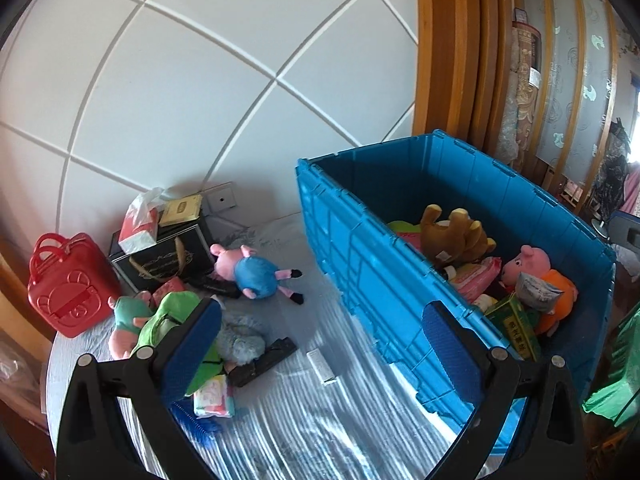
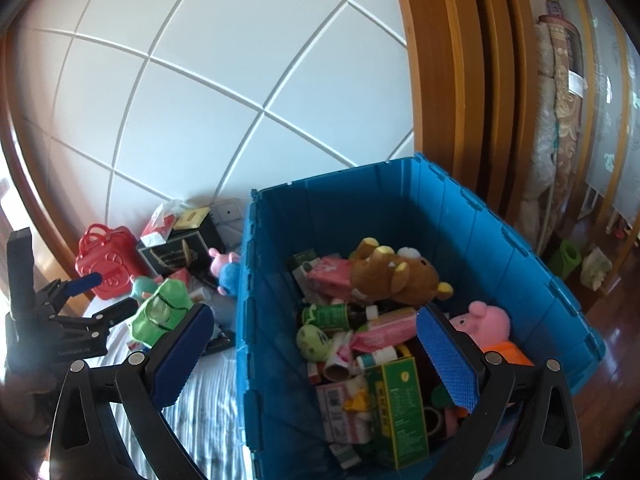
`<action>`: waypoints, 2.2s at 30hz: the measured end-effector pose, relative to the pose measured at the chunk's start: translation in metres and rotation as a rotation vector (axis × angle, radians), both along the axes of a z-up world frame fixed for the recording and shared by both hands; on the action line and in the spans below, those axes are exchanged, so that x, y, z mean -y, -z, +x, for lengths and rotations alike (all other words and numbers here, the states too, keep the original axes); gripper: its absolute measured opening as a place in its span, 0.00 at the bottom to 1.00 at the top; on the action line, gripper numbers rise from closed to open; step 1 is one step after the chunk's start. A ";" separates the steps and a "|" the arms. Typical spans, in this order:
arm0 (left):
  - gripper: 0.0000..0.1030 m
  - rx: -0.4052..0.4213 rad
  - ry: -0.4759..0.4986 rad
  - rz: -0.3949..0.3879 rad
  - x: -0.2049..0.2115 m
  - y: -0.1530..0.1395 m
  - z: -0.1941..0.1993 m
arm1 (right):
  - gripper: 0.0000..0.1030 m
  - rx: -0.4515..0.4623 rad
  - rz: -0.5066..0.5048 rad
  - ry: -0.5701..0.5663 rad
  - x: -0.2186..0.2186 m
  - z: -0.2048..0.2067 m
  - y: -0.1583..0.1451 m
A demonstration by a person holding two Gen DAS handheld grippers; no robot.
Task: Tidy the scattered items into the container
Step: 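Move both tools back over the bed toward the remaining items, then grasp the pink Kotex pack with the left gripper while the right grasps the white medicine box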
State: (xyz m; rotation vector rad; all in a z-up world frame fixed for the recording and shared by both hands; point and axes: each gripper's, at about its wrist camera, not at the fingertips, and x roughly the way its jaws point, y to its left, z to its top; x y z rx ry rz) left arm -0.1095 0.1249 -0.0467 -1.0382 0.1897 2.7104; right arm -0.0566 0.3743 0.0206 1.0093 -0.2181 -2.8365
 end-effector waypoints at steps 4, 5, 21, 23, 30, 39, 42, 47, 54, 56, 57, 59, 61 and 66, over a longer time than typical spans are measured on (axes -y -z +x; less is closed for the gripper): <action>1.00 0.055 -0.063 0.013 0.049 0.020 0.010 | 1.00 0.013 0.005 -0.042 0.030 0.004 0.007; 1.00 0.062 -0.081 0.011 0.061 0.024 0.014 | 1.00 0.020 0.008 -0.057 0.039 0.004 0.010; 0.99 0.222 -0.295 -0.042 0.211 0.132 0.072 | 1.00 0.129 0.051 -0.290 0.193 0.010 0.077; 0.99 0.243 -0.297 -0.042 0.220 0.147 0.073 | 1.00 0.157 0.059 -0.305 0.206 0.008 0.096; 0.99 0.279 -0.253 -0.016 0.224 0.194 0.053 | 1.00 0.254 0.090 -0.311 0.233 -0.007 0.165; 0.98 0.227 -0.156 -0.055 0.189 0.249 -0.022 | 1.00 0.348 0.136 -0.247 0.240 -0.059 0.261; 0.95 0.246 -0.142 -0.072 0.182 0.279 -0.049 | 1.00 0.371 0.143 -0.231 0.238 -0.078 0.288; 0.93 0.275 -0.141 -0.093 0.175 0.320 -0.081 | 1.00 0.402 0.140 -0.199 0.231 -0.107 0.326; 0.79 0.294 -0.140 -0.110 0.167 0.354 -0.109 | 1.00 0.419 0.127 -0.155 0.228 -0.146 0.364; 0.79 0.302 -0.143 -0.114 0.165 0.362 -0.114 | 1.00 0.418 0.132 -0.144 0.229 -0.156 0.372; 0.77 0.311 -0.147 -0.115 0.165 0.366 -0.115 | 1.00 0.416 0.135 -0.137 0.229 -0.161 0.376; 0.77 0.299 -0.154 -0.089 0.167 0.368 -0.117 | 1.00 0.415 0.144 -0.119 0.229 -0.169 0.382; 0.70 0.299 -0.156 -0.077 0.167 0.367 -0.117 | 1.00 0.418 0.148 -0.107 0.229 -0.175 0.388; 0.66 0.285 -0.159 -0.068 0.164 0.365 -0.109 | 0.68 0.442 0.199 -0.090 0.231 -0.184 0.402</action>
